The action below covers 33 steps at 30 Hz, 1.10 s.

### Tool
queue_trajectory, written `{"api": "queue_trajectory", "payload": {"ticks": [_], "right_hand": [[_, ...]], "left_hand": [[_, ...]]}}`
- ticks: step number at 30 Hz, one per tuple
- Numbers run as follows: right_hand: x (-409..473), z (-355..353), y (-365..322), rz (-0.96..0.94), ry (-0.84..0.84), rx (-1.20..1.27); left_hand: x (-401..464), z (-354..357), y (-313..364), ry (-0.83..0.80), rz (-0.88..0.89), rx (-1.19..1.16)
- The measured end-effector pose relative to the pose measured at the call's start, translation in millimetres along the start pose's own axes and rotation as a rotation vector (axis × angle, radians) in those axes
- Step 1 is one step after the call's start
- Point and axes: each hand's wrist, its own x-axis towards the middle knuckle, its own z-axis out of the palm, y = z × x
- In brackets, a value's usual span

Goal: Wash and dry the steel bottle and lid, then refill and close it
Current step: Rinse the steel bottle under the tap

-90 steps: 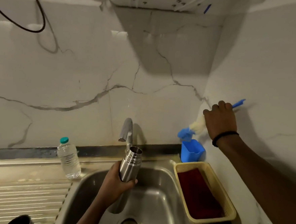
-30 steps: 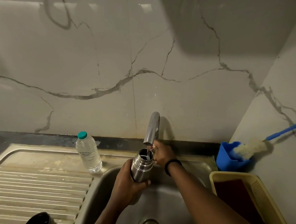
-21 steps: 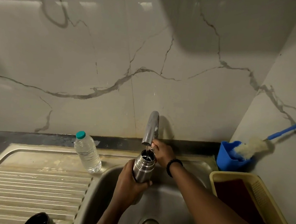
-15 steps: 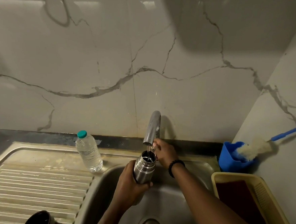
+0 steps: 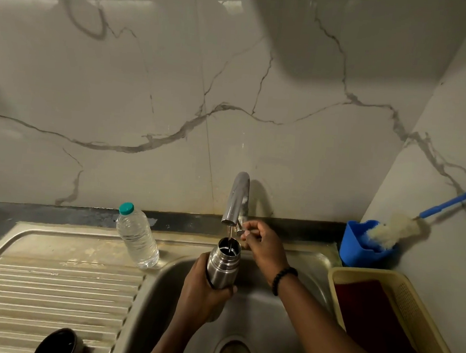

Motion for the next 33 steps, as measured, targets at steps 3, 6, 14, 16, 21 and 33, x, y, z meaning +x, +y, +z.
{"api": "queue_trajectory", "payload": {"ticks": [3,6,14,16,21,33], "right_hand": [[8,3,4,-0.062,0.035,-0.186],[19,7,4,-0.125,-0.005,-0.334],[37,8,-3,-0.095,-0.139,-0.455],[38,7,-2,-0.091,-0.156,-0.445],[38,7,0,-0.084,-0.153,-0.423],[0,-8,-20,0.059,-0.163,0.167]], "left_hand": [[-1,-1,-1,0.006,0.009,0.003],[0,-1,0,0.007,0.015,0.003],[5,-3,2,0.015,0.014,-0.008],[6,-3,1,0.019,0.018,-0.012],[5,0,4,-0.001,0.03,-0.03],[4,0,-3,0.017,0.029,-0.07]]}}
